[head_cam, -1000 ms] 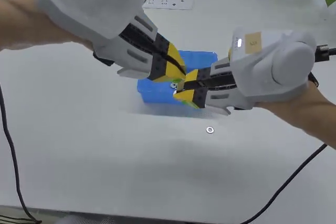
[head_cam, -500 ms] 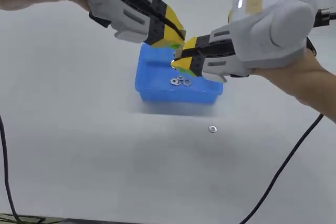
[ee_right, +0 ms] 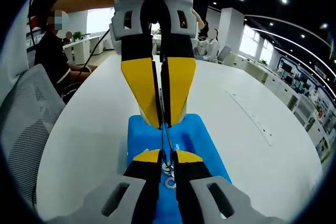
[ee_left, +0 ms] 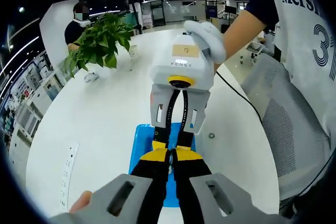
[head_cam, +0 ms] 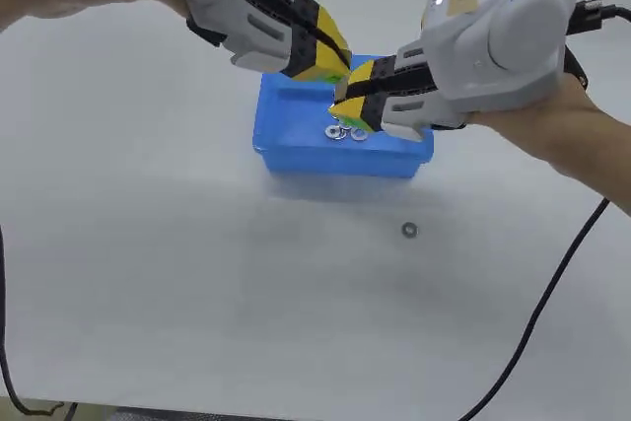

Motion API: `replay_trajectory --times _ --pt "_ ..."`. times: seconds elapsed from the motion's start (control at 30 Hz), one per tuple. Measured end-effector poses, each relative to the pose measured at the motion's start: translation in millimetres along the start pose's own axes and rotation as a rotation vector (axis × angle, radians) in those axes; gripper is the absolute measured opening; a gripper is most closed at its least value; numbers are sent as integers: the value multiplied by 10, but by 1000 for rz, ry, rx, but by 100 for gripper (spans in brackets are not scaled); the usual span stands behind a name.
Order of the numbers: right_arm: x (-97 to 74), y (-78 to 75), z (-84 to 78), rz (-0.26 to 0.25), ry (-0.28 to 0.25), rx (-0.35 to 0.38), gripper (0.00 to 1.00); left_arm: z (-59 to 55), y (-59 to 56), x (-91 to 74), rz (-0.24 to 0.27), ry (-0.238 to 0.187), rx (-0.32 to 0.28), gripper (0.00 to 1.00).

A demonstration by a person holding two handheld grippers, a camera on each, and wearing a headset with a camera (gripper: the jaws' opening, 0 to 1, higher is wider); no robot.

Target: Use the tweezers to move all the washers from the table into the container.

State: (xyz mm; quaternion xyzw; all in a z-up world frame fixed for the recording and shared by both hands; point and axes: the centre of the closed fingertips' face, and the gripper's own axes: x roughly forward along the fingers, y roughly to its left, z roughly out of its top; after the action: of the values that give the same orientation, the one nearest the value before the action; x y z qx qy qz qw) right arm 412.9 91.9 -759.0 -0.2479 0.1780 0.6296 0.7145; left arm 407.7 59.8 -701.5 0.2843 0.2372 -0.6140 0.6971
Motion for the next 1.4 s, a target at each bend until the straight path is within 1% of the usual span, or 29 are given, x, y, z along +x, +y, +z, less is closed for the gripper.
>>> replay_trajectory --times 0.03,0.07,0.2,0.33,0.4,0.43,0.53,0.73,0.9,0.97,1.03,1.07,1.1,1.13,1.17,1.27,1.4 --pt "4 1 -4 1 0 2 10 -4 4 3 0 -1 -1 6" --pt "43 -37 -51 3 -1 8 10 -19 12 12 -2 -3 -8 6" --pt "93 -58 -112 4 1 19 10 -74 22 33 -6 -3 -23 6" --pt "96 -37 -120 5 3 22 10 -100 19 48 -9 -3 -35 6" --pt "105 -53 -144 0 9 22 10 -121 18 62 -8 5 -36 6" --pt "109 -41 -160 -1 16 20 10 -146 9 72 -11 17 -35 6" --pt "97 -32 -162 -6 18 26 11 -153 -8 70 -11 23 -33 6" --pt "46 -5 -98 -11 12 11 11 -92 -43 30 -5 21 -25 6" --pt "-18 30 9 -18 0 -3 11 -13 -77 -35 7 24 -9 6" --pt "-48 42 51 -21 -6 -8 11 36 -95 -73 13 26 0 6" --pt "-99 58 110 -28 -15 -11 11 99 -117 -112 17 19 10 6" --pt "-122 66 134 -32 -19 -15 10 130 -118 -128 26 15 25 6" --pt "-167 67 180 -45 -30 -21 10 188 -111 -155 41 1 53 6" --pt "-200 74 206 -50 -36 -25 10 221 -141 -175 32 -10 32 6" --pt "-226 61 213 -52 -44 -22 10 261 -157 -201 33 -18 37 6" --pt "-319 79 248 -65 -52 -31 10 345 -203 -252 35 -20 55 6" --pt "-462 159 318 -79 -63 -38 10 474 -301 -293 37 -33 74 6"
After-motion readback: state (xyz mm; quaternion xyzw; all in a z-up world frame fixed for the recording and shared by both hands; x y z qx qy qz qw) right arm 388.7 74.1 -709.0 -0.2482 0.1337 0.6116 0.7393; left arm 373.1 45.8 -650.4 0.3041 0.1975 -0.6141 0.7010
